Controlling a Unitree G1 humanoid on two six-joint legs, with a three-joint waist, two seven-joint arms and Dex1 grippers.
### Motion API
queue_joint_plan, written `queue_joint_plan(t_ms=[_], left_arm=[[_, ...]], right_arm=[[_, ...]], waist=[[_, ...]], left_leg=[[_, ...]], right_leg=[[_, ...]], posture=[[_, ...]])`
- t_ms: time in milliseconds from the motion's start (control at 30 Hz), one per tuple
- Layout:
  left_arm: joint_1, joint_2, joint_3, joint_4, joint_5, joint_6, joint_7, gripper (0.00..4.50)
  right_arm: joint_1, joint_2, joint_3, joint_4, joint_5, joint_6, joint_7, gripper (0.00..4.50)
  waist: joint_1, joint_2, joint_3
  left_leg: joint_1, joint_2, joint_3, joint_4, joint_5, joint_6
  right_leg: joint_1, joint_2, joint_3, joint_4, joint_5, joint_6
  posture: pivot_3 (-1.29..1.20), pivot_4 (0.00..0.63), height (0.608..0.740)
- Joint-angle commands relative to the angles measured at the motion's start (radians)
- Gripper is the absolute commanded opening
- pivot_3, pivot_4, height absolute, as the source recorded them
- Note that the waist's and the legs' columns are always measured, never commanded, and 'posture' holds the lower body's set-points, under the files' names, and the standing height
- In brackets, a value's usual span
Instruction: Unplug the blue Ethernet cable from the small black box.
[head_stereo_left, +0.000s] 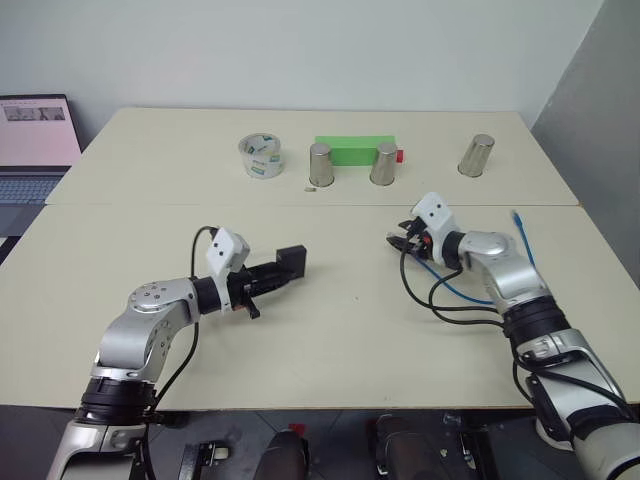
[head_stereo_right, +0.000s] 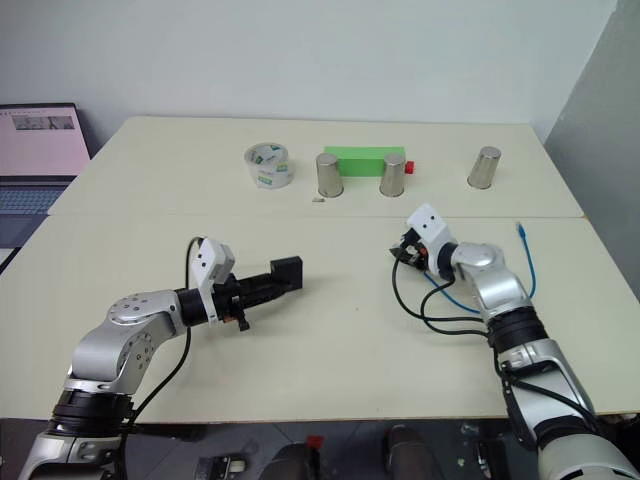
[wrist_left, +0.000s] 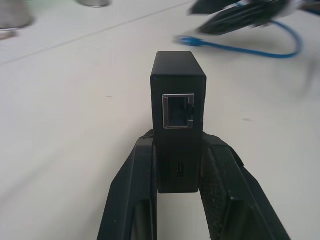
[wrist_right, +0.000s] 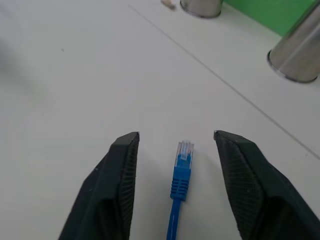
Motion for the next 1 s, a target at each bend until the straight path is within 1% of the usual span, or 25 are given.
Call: queue_joint_plan(t_ms=[33, 67, 100, 167, 200, 300, 400, 533, 600, 633, 700, 767, 833, 867, 967, 1000], left_arm=[[-0.042, -0.047, 0.052, 0.09, 0.122, -0.154, 0.196, 0.77], [-0.054, -0.067, 0.068, 0.141, 0.15, -0.212, 0.25, 0.77], [-0.063, -0.079, 0.079, 0.175, 0.165, -0.251, 0.28, 0.77], [-0.085, -0.115, 0.122, 0.261, 0.158, -0.344, 0.32, 0.77], [-0.093, -0.125, 0.133, 0.289, 0.156, -0.373, 0.329, 0.77], [-0.139, -0.16, 0.161, 0.447, 0.199, -0.519, 0.43, 0.77], [-0.179, -0.176, 0.151, 0.592, 0.247, -0.626, 0.485, 0.77], [-0.229, -0.2, 0.163, 0.761, 0.258, -0.699, 0.526, 0.77], [-0.241, -0.207, 0.167, 0.82, 0.253, -0.709, 0.52, 1.48], [-0.242, -0.212, 0.175, 0.836, 0.239, -0.71, 0.509, 1.65], [-0.235, -0.218, 0.187, 0.846, 0.217, -0.703, 0.492, 2.18], [-0.205, -0.221, 0.198, 0.822, 0.199, -0.683, 0.473, 2.62], [-0.161, -0.225, 0.205, 0.767, 0.184, -0.662, 0.464, 2.99], [-0.14, -0.225, 0.204, 0.736, 0.182, -0.648, 0.466, 3.11], [-0.031, -0.217, 0.184, 0.563, 0.185, -0.579, 0.466, 3.76], [0.008, -0.213, 0.181, 0.492, 0.182, -0.55, 0.466, 3.76]], right_arm=[[0.062, -0.064, -0.028, -0.266, 0.111, 0.088, 0.158, 3.49], [0.087, -0.076, -0.032, -0.365, 0.171, 0.132, 0.203, 3.77], [0.102, -0.083, -0.037, -0.429, 0.21, 0.164, 0.229, 3.77], [0.118, -0.076, -0.026, -0.525, 0.236, 0.217, 0.223, 3.77], [0.12, -0.072, -0.022, -0.545, 0.237, 0.231, 0.214, 3.77], [0.114, -0.044, 0.001, -0.586, 0.231, 0.261, 0.189, 3.77], [0.104, -0.019, 0.017, -0.589, 0.218, 0.269, 0.175, 3.77], [0.098, -0.002, 0.034, -0.587, 0.202, 0.268, 0.169, 3.77], [0.098, 0.0, 0.04, -0.589, 0.197, 0.269, 0.167, 3.84], [0.098, -0.001, 0.042, -0.59, 0.195, 0.268, 0.166, 3.84], [0.1, -0.004, 0.043, -0.595, 0.194, 0.269, 0.163, 3.84], [0.104, -0.006, 0.042, -0.601, 0.194, 0.275, 0.157, 3.84], [0.108, -0.008, 0.041, -0.609, 0.195, 0.278, 0.153, 3.84], [0.11, -0.009, 0.041, -0.612, 0.195, 0.28, 0.151, 3.84], [0.123, -0.012, 0.038, -0.623, 0.194, 0.286, 0.138, 3.84], [0.128, -0.015, 0.035, -0.625, 0.193, 0.288, 0.133, 3.84]], waist=[[0.005, 0.0, 0.0], [0.006, 0.0, 0.0], [0.007, 0.0, 0.0], [0.007, 0.0, 0.0], [0.004, 0.0, 0.0], [0.006, -0.001, -0.001], [0.012, -0.001, -0.001], [0.02, -0.001, -0.001], [0.022, -0.001, -0.001], [0.022, -0.001, -0.001], [0.021, 0.0, -0.001], [0.021, 0.0, -0.001], [0.016, 0.0, -0.001], [0.014, 0.0, -0.001], [0.003, 0.001, -0.002], [0.0, 0.001, -0.002]], left_leg=[[0.0, 0.0, 0.0, 0.0, 0.0, 0.0], [0.0, 0.0, -0.001, 0.0, 0.0, 0.0], [0.0, 0.0, -0.002, 0.0, 0.0, 0.0], [0.0, 0.0, -0.002, 0.0, 0.0, 0.0], [0.0, 0.0, -0.002, 0.0, 0.0, 0.0], [0.001, 0.0, -0.002, 0.001, 0.0, 0.0], [0.001, 0.0, -0.003, 0.002, 0.0, 0.0], [0.0, -0.001, -0.003, 0.003, 0.0, 0.0], [0.0, -0.001, -0.003, 0.003, 0.0, 0.0], [0.0, -0.001, -0.003, 0.003, 0.0, 0.0], [0.0, -0.001, -0.004, 0.002, 0.0, 0.0], [0.001, -0.001, -0.004, 0.002, 0.0, 0.0], [0.001, -0.001, -0.004, 0.002, 0.0, 0.0], [0.003, -0.001, -0.002, 0.002, 0.0, 0.0], [0.005, -0.001, -0.001, 0.001, 0.0, 0.0], [0.005, -0.001, -0.001, 0.0, 0.0, 0.0]], right_leg=[[0.0, 0.0, 0.0, 0.0, 0.0, 0.0], [0.001, 0.0, -0.001, 0.0, 0.0, 0.0], [0.001, 0.0, -0.001, 0.0, 0.0, 0.0], [0.001, 0.0, -0.002, 0.0, 0.0, 0.0], [0.001, 0.0, -0.002, 0.0, 0.0, 0.0], [0.001, 0.0, -0.002, 0.0, 0.0, 0.0], [0.002, 0.0, -0.003, 0.0, 0.001, 0.001], [0.002, 0.0, -0.002, 0.0, 0.001, 0.002], [0.002, -0.001, -0.003, 0.0, 0.001, 0.002], [0.002, -0.001, -0.003, 0.0, 0.001, 0.002], [0.002, -0.001, -0.004, 0.001, 0.001, 0.002], [0.002, -0.001, -0.004, 0.001, 0.001, 0.002], [0.003, -0.001, -0.004, 0.001, 0.001, 0.002], [0.003, -0.001, -0.003, 0.001, 0.001, 0.002], [0.004, -0.001, -0.001, 0.001, 0.001, 0.002], [0.004, -0.001, -0.001, 0.002, 0.001, 0.002]], posture=[[0.0, 0.15, 0.74], [0.0, 0.15, 0.74], [0.0, 0.15, 0.74], [0.0, 0.15, 0.74], [0.0, 0.15, 0.74], [0.0, 0.15, 0.74], [0.0, 0.15, 0.74], [0.0, 0.15, 0.74], [0.0, 0.15, 0.74], [0.0, 0.15, 0.74], [0.0, 0.15, 0.74], [0.0, 0.15, 0.74], [0.0, 0.15, 0.74], [0.0, 0.15, 0.74], [0.0, 0.15, 0.74], [0.0, 0.15, 0.74]])
